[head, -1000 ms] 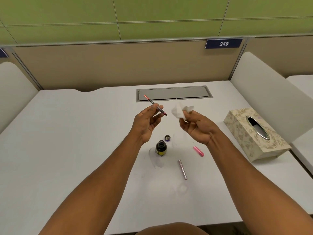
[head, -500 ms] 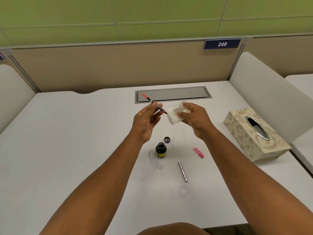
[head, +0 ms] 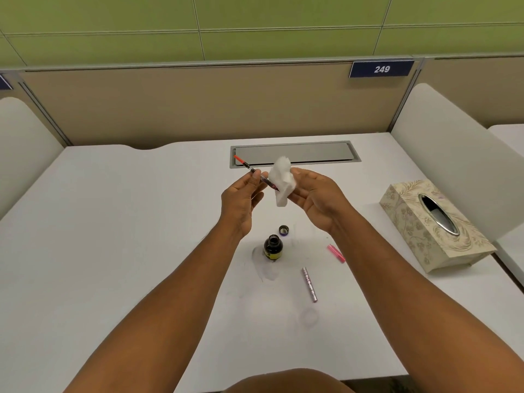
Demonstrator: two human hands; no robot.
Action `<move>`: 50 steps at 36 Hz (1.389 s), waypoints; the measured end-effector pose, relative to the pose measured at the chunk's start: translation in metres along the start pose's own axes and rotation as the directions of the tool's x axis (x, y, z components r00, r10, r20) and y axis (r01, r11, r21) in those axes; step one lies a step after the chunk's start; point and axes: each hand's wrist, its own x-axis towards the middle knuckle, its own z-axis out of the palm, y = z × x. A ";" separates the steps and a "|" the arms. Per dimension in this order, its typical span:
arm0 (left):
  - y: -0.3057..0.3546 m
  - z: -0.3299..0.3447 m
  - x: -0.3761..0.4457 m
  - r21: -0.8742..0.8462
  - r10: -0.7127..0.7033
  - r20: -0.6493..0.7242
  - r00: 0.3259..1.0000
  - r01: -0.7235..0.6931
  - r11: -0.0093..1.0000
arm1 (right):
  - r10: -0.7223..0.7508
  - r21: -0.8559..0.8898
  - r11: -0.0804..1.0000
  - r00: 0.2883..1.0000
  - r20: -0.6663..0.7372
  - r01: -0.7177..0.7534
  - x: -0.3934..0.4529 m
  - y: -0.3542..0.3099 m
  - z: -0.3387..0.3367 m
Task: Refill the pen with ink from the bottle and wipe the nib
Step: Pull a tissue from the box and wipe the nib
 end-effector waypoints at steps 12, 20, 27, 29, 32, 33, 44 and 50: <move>-0.001 -0.002 0.000 -0.046 -0.010 -0.003 1.000 0.010 0.999 | -0.072 -0.327 0.943 0.997 -0.034 0.057 0.000 0.021 0.006; 0.000 -0.005 0.004 -0.035 0.003 -0.032 0.999 -0.004 0.999 | -0.066 -0.398 0.915 0.998 0.021 0.069 -0.003 0.019 0.007; 0.002 -0.004 0.002 -0.068 -0.025 -0.032 0.999 0.023 0.997 | -0.150 -0.529 0.837 0.988 0.020 0.138 0.000 0.023 0.010; 0.002 -0.004 0.002 -0.051 -0.026 -0.024 0.999 0.025 0.998 | -0.181 -0.573 0.805 0.983 0.004 0.151 0.002 0.025 0.009; 0.002 -0.004 0.002 -0.021 -0.024 -0.002 1.000 0.023 1.000 | -0.223 -0.635 0.754 0.975 -0.006 0.168 0.004 0.025 0.008; 0.003 -0.005 0.002 -0.009 -0.022 0.007 1.000 0.022 1.000 | -0.232 -0.650 0.740 0.973 -0.007 0.172 0.004 0.025 0.008; 0.001 -0.010 -0.002 0.089 0.028 -0.008 1.000 -0.027 0.996 | -0.171 -0.631 0.767 0.985 -0.031 0.113 0.003 0.018 0.005; 0.003 -0.014 -0.001 0.001 0.045 -0.075 0.996 -0.046 0.999 | -0.160 -0.556 0.825 0.985 -0.058 0.101 0.004 0.017 -0.001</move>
